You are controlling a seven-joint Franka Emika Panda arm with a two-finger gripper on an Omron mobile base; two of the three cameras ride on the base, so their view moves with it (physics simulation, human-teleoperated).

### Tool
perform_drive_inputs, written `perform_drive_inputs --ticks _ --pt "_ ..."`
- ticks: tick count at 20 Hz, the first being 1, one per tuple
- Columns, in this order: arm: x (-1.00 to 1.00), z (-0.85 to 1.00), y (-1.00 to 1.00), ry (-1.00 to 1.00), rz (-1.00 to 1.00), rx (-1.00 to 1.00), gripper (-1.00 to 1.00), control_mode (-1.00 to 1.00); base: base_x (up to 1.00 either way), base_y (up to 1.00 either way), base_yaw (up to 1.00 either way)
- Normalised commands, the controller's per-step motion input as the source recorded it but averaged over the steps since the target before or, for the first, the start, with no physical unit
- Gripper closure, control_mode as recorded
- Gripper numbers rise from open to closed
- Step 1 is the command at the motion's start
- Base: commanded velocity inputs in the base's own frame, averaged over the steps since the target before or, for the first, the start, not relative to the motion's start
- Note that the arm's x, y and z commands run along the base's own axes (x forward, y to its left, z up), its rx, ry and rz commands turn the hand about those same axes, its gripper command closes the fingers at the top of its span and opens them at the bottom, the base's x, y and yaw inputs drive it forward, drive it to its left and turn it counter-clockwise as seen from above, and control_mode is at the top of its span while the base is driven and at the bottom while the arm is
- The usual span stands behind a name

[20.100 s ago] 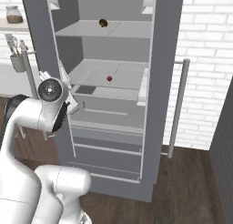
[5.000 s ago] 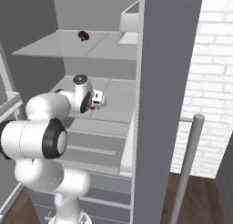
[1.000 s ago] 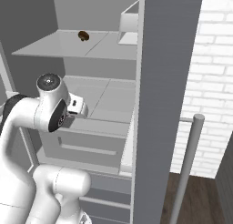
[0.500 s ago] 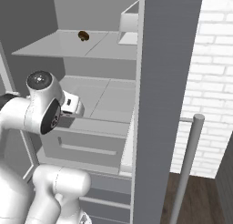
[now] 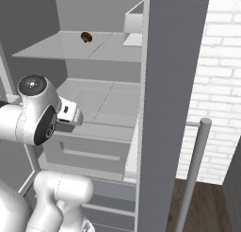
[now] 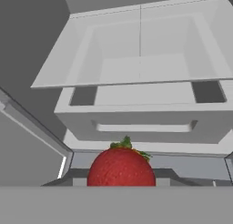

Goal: Take the strawberry from the fridge and place it on top of the pancake, located on the dining counter.

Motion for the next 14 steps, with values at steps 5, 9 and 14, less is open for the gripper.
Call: perform_drive_inputs --ticks 5,9,14 --pt "-0.43 0.12 0.03 -0.01 0.00 0.00 1.00 -1.00 0.00 0.00 0.00" --pt "-0.26 0.10 0.00 -0.02 0.00 0.00 1.00 1.00 -0.27 0.00 0.00" --pt "0.00 0.00 0.00 0.00 0.00 0.00 1.00 1.00 -0.91 0.00 0.00"
